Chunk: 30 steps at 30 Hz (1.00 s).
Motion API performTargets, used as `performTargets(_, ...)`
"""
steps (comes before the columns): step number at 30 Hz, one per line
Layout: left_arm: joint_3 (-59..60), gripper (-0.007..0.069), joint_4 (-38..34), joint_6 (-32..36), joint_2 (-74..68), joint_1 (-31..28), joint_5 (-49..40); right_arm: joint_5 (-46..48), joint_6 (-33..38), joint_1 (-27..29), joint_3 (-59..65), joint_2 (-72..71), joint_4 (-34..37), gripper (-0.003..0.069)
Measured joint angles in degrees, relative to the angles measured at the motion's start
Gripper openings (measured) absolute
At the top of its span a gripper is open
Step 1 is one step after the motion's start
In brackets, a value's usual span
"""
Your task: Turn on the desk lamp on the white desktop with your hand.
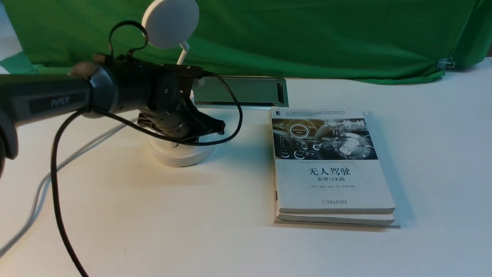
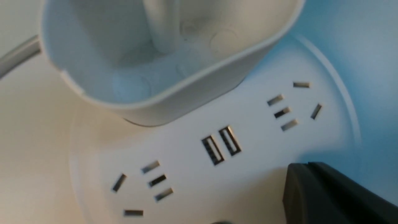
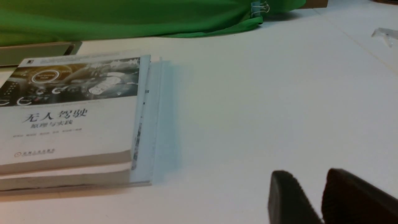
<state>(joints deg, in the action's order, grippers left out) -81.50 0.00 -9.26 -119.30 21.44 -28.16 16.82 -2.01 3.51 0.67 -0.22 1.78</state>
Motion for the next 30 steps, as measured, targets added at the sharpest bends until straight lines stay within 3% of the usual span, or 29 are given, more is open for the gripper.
performTargets(8,0.86,0.0021,0.60,-0.19,3.11,0.00,-0.46,0.00,0.00,0.00,0.00,0.00,0.00,0.0241)
performTargets(12,2.58,0.0021,0.00,-0.10,6.20,0.00,-4.86,0.00,0.00,0.00,0.00,0.00,0.00,0.0241)
performTargets(17,3.40,0.0021,-6.40,2.81,10.93,0.00,-8.43,0.00,0.00,0.00,0.00,0.00,0.00,0.0241)
performTargets(18,4.51,0.0021,-11.83,7.00,14.03,0.40,-10.51,0.00,0.00,0.00,0.00,0.00,0.00,0.0241)
performTargets(24,14.86,0.0021,-25.26,19.08,26.39,4.74,-11.59,0.04,0.00,0.00,0.00,0.00,0.00,0.0241)
performTargets(30,24.65,0.0021,-29.97,27.40,48.30,9.87,-3.60,0.04,-0.04,0.00,0.00,0.00,0.00,0.0241)
